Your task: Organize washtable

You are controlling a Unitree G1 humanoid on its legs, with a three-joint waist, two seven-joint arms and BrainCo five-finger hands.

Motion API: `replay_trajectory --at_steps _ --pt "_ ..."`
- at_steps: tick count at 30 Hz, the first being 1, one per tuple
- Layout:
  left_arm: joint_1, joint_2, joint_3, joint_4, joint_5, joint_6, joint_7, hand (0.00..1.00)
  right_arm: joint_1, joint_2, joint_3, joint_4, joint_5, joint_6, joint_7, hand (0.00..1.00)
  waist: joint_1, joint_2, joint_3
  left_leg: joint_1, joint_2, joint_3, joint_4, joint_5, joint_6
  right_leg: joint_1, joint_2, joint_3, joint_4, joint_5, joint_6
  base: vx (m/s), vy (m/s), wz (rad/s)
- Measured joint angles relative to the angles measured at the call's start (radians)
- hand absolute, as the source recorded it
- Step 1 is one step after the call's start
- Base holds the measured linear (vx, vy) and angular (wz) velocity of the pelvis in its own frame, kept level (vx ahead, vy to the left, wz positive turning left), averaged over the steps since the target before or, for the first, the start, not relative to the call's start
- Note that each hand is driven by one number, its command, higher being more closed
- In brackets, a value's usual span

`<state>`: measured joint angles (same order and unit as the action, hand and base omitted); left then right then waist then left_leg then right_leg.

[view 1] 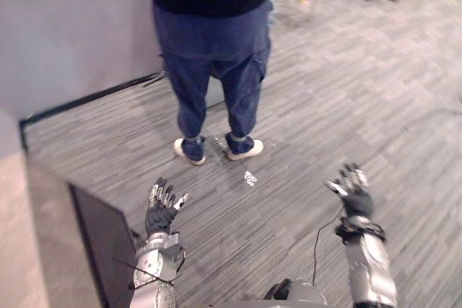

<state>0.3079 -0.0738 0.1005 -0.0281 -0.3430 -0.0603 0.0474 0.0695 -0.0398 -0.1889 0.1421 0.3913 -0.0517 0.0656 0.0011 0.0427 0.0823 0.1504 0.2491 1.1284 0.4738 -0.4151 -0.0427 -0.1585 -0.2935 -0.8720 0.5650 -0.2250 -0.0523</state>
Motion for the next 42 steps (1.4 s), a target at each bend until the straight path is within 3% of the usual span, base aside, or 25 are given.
replay_trajectory --at_steps 1,3,4,5,6,8,9,10,12,14,15,16,17,19,20,21,22,23,24,26,28,30,38,39,42 --pt "0.000 0.001 0.001 0.012 0.000 0.003 -0.001 0.00 0.002 0.005 0.012 0.000 0.000 0.010 0.000 0.00 -0.005 0.012 -0.005 0.007 0.042 -0.006 0.095 0.018 -0.001 0.034 0.036 0.002 -0.060 -0.001 -0.001 0.17 -0.114 -1.17" --pt "-0.023 0.013 -0.002 0.048 0.000 0.007 -0.002 0.00 -0.003 0.038 -0.009 0.002 0.001 0.019 -0.003 0.00 0.000 -0.025 0.003 -0.058 0.105 -0.060 0.227 -0.005 -0.017 0.074 0.066 0.088 -0.165 0.016 0.026 0.09 -0.023 -0.78" --pt "-0.046 0.014 -0.006 0.055 0.000 0.009 0.000 0.00 -0.023 0.051 -0.032 0.003 0.003 0.018 -0.005 0.00 0.003 -0.059 0.006 -0.125 0.103 -0.068 0.186 -0.007 -0.017 0.072 0.061 0.129 -0.201 0.040 0.040 0.01 0.020 -0.87" --pt "-0.048 0.014 -0.011 0.057 -0.001 0.009 0.002 0.00 -0.026 0.054 -0.041 0.002 0.004 0.016 -0.006 0.00 0.002 -0.066 0.006 -0.152 0.108 -0.062 0.131 0.000 -0.013 0.068 0.061 0.142 -0.202 0.046 0.041 0.06 0.052 -1.10" --pt "-0.046 0.007 -0.022 0.066 -0.001 0.008 0.003 0.00 -0.033 0.050 -0.046 0.013 0.005 0.016 -0.013 0.00 0.008 -0.065 0.008 -0.141 0.116 -0.043 0.031 0.100 0.026 0.062 0.070 0.179 -0.178 0.035 0.059 0.11 0.077 -1.18" --pt "-0.042 0.009 -0.011 0.091 -0.014 0.014 0.022 0.00 -0.013 0.069 -0.040 0.014 0.011 0.018 -0.025 0.00 -0.016 -0.075 0.000 -0.086 0.127 0.014 0.042 0.105 0.030 0.064 0.092 0.220 -0.203 0.041 0.060 0.09 0.065 -1.01" --pt "-0.050 0.012 -0.010 0.091 -0.020 0.013 0.023 0.00 0.006 0.070 -0.042 0.011 0.013 0.017 -0.038 0.00 -0.028 -0.090 -0.008 -0.074 0.146 0.008 0.081 0.104 0.032 0.065 0.135 0.260 -0.264 0.049 0.064 -0.03 -0.011 -0.77" --pt "-0.055 0.011 -0.009 0.100 -0.020 0.013 0.028 0.00 0.018 0.069 -0.046 0.010 0.019 0.016 -0.046 0.00 -0.047 -0.086 -0.009 -0.065 0.181 -0.031 0.147 0.103 0.033 0.080 0.179 0.325 -0.301 0.077 0.063 -0.03 -0.009 -0.96" --pt "-0.041 0.004 0.008 0.103 -0.021 0.012 0.045 0.00 0.029 0.060 -0.030 0.003 0.032 0.011 -0.048 0.00 -0.038 -0.057 -0.008 -0.052 0.223 -0.161 0.239 0.105 0.040 0.098 0.242 0.417 -0.329 0.091 0.053 0.09 0.016 -1.92" --pt "-0.017 0.002 0.054 0.107 -0.022 0.013 0.052 0.00 0.039 0.049 0.012 -0.014 0.034 0.009 -0.047 0.00 -0.038 -0.036 -0.017 -0.097 0.232 -0.360 0.377 0.182 0.206 0.120 0.275 0.534 -0.356 0.107 0.038 0.22 0.072 -2.46" --pt "0.003 0.002 0.072 0.106 -0.022 0.012 0.061 0.00 0.057 0.043 0.033 -0.020 0.040 0.005 -0.045 0.00 -0.031 -0.038 -0.018 -0.184 0.206 -0.532 0.505 0.342 0.254 0.128 0.266 0.627 -0.372 0.117 0.033 0.22 0.108 -1.92" --pt "0.008 0.001 0.072 0.107 -0.021 0.011 0.063 0.00 0.067 0.037 0.030 -0.021 0.040 -0.002 -0.045 0.00 -0.022 -0.038 -0.017 -0.224 0.172 -0.628 0.531 0.297 0.198 0.131 0.256 0.668 -0.381 0.120 0.038 0.31 0.237 -2.31" --pt "0.014 0.002 0.058 0.092 -0.021 0.008 0.060 0.00 0.079 0.021 0.013 -0.015 0.040 -0.006 -0.046 0.00 -0.003 -0.027 -0.013 -0.328 0.087 -0.836 0.536 0.168 0.065 0.128 0.238 0.745 -0.398 0.128 0.052 0.26 0.238 -1.58" --pt "0.023 0.005 0.062 0.069 -0.023 0.003 0.060 0.00 0.092 0.035 0.008 -0.007 0.043 -0.004 -0.044 0.00 0.009 -0.033 -0.009 -0.420 0.030 -0.957 0.442 0.118 0.000 0.143 0.195 0.809 -0.416 0.135 0.063 0.25 0.289 -1.13" --pt "0.025 0.006 0.061 0.065 -0.025 -0.001 0.059 0.00 0.093 0.037 0.009 -0.004 0.045 -0.004 -0.042 0.00 0.013 -0.037 -0.005 -0.438 0.006 -0.986 0.365 0.110 -0.014 0.145 0.175 0.822 -0.414 0.135 0.066 0.23 0.351 -0.82" --pt "0.030 -0.001 0.059 0.057 -0.039 -0.006 0.056 0.00 0.090 0.030 0.015 -0.001 0.050 -0.005 -0.040 0.00 0.016 -0.033 -0.001 -0.433 -0.047 -1.048 0.129 0.135 -0.062 0.151 0.136 0.835 -0.410 0.135 0.099 0.22 0.521 -1.06" --pt "0.069 -0.003 0.060 0.037 -0.040 -0.021 0.047 0.00 0.078 0.010 0.023 0.011 0.050 -0.009 -0.038 0.00 0.029 -0.004 0.007 -0.386 -0.097 -1.095 -0.112 0.262 -0.083 0.158 0.112 0.891 -0.408 0.098 0.180 0.17 0.451 -1.00" --pt "0.069 0.002 0.073 0.041 -0.040 -0.022 0.045 0.00 0.076 0.020 0.030 0.025 0.050 -0.005 -0.040 0.00 0.033 -0.016 0.007 -0.379 -0.111 -1.078 -0.113 0.270 -0.079 0.158 0.093 0.903 -0.413 0.098 0.181 0.23 0.437 -0.59" --pt "0.067 -0.002 0.084 0.034 -0.042 -0.029 0.052 0.00 0.098 0.034 0.043 0.030 0.050 0.002 -0.038 0.00 0.014 -0.022 -0.002 -0.378 -0.135 -1.079 -0.148 0.288 -0.058 0.162 0.096 0.918 -0.443 0.090 0.198 0.21 0.176 0.24" --pt "0.054 -0.006 0.054 0.028 -0.042 -0.042 0.053 0.00 0.111 0.046 0.036 0.031 0.049 0.006 -0.040 0.00 0.015 -0.044 0.001 -0.380 -0.164 -1.078 -0.159 0.288 -0.035 0.162 0.136 0.886 -0.466 0.111 0.178 0.17 0.120 0.16" --pt "0.081 -0.007 0.003 0.027 -0.041 -0.039 0.047 0.00 0.127 0.074 0.027 0.023 0.048 0.011 -0.041 0.00 0.011 -0.031 0.009 -0.351 -0.172 -1.068 -0.176 0.285 -0.024 0.179 0.127 0.901 -0.471 0.176 0.190 0.16 0.182 -0.18" --pt "0.088 -0.005 -0.031 0.027 -0.039 -0.038 0.041 0.00 0.158 0.099 0.027 0.023 0.047 0.012 -0.041 0.00 0.013 -0.044 0.012 -0.306 -0.182 -1.065 -0.223 0.293 -0.011 0.199 0.118 0.902 -0.479 0.198 0.195 0.12 0.164 0.00" --pt "0.112 -0.007 -0.051 0.032 -0.035 -0.034 0.040 0.00 0.220 0.111 0.049 0.026 0.029 0.025 -0.039 0.00 0.015 -0.074 0.006 -0.244 -0.209 -1.026 -0.313 0.313 0.019 0.191 0.096 0.902 -0.481 0.228 0.197 0.01 0.063 -0.13" --pt "0.100 0.000 -0.107 0.070 -0.015 -0.034 0.041 0.00 0.215 0.104 0.088 0.118 0.026 0.022 -0.040 0.00 0.013 -0.110 -0.035 -0.175 -0.199 -1.046 -0.568 0.495 -0.027 0.155 0.122 0.883 -0.496 0.148 0.196 -0.02 0.020 -0.06" --pt "0.100 0.000 -0.107 0.070 -0.015 -0.034 0.041 0.00 0.215 0.104 0.088 0.118 0.026 0.022 -0.040 0.00 0.013 -0.109 -0.035 -0.175 -0.199 -1.046 -0.568 0.495 -0.027 0.155 0.122 0.883 -0.496 0.148 0.196 0.00 0.000 0.00"
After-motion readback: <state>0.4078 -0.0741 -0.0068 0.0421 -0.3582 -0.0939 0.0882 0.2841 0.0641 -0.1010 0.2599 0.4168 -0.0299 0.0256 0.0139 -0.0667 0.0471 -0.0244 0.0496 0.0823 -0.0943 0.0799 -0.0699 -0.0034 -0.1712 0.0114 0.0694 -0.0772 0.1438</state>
